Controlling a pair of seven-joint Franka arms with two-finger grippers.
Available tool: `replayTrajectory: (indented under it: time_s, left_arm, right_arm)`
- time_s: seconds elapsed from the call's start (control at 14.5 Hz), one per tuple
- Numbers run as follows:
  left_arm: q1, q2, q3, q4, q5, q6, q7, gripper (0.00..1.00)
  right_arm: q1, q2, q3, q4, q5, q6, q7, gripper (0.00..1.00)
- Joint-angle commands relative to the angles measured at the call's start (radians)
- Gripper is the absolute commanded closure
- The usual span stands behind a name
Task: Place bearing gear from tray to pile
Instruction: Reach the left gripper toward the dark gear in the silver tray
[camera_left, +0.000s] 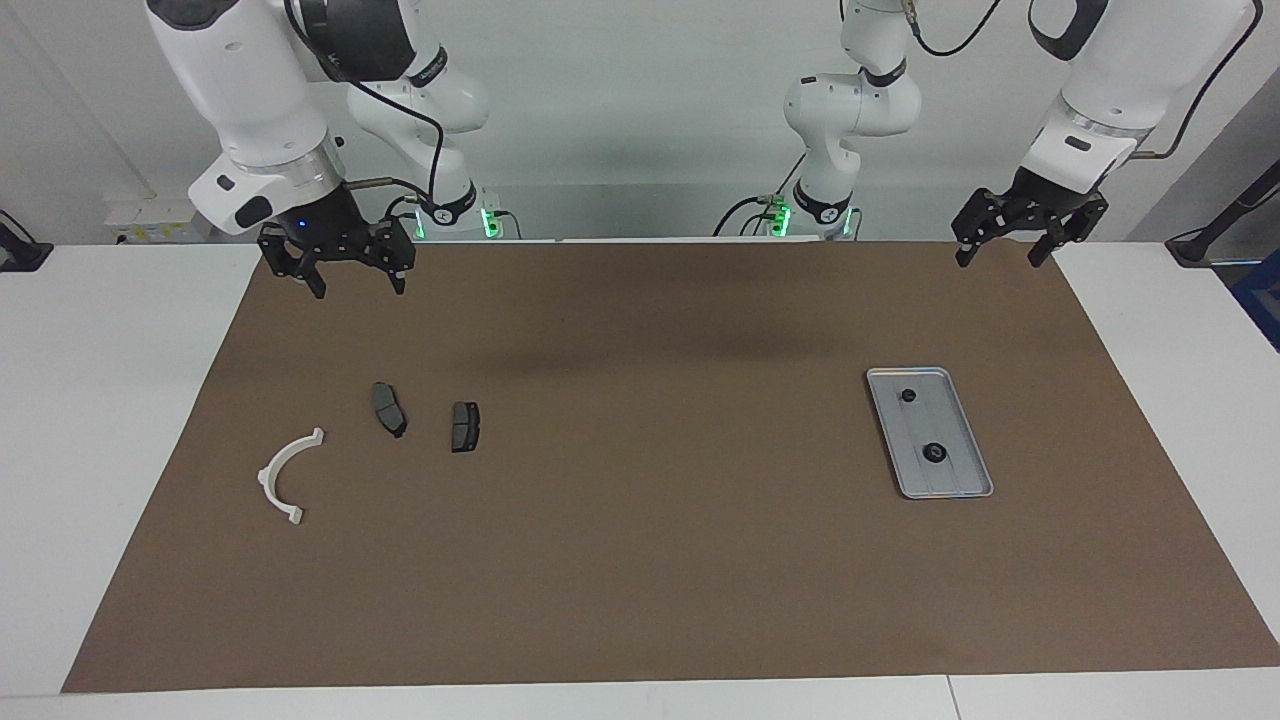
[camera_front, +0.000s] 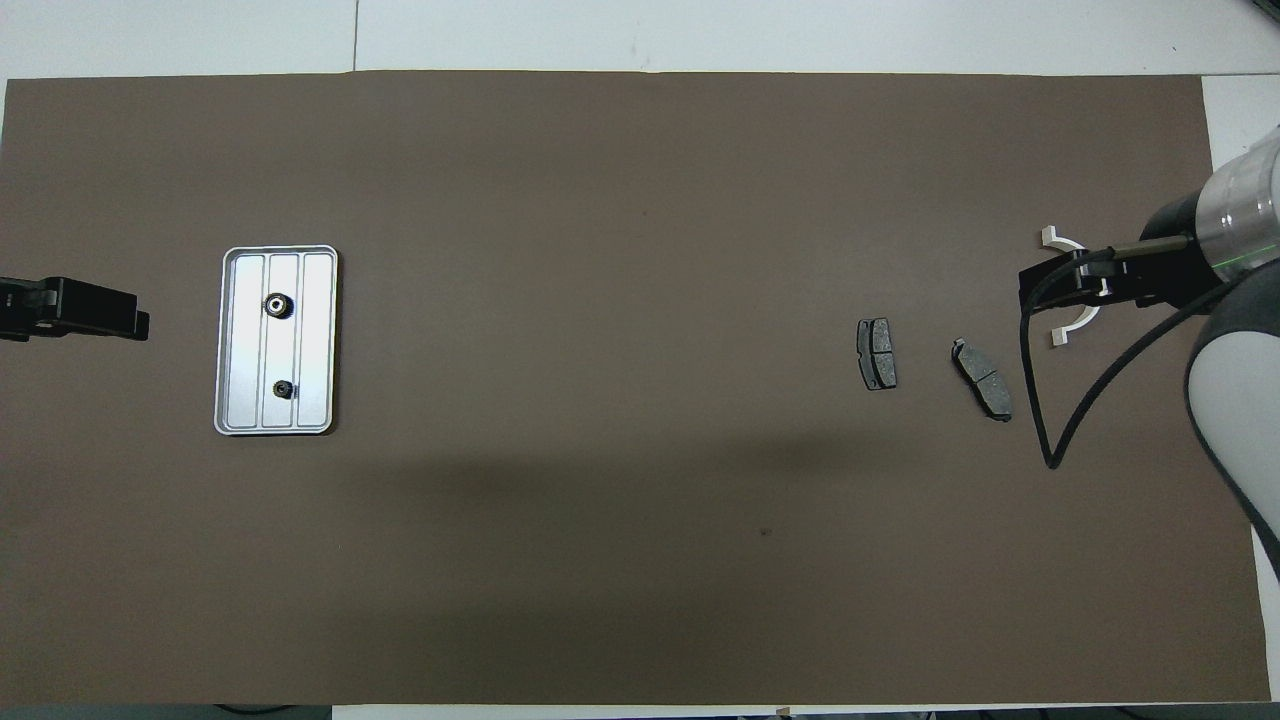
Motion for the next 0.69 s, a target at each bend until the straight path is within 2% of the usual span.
replayTrajectory:
  time_s: [0.0, 0.21, 0.41, 0.62]
  left_arm:
    - [-0.015, -0.025, 0.008, -0.024, 0.015, -0.001, 0.02, 0.0]
    - [-0.016, -0.028, 0.006, -0.034, 0.015, -0.01, 0.013, 0.0]
    - [-0.016, -0.082, 0.008, -0.14, 0.015, 0.015, -0.004, 0.0]
    - [-0.001, -0.108, 0.008, -0.263, 0.015, 0.183, 0.007, 0.0]
  right_arm:
    - [-0.008, -0.015, 0.004, -0.012, -0.01, 0.017, 0.009, 0.0]
    - [-0.008, -0.015, 0.004, -0.012, -0.01, 0.017, 0.012, 0.0]
    - [-0.009, -0.015, 0.002, -0.014, -0.009, 0.016, 0.012, 0.0]
    - [-0.009, -0.015, 0.001, -0.014, -0.01, 0.016, 0.012, 0.0]
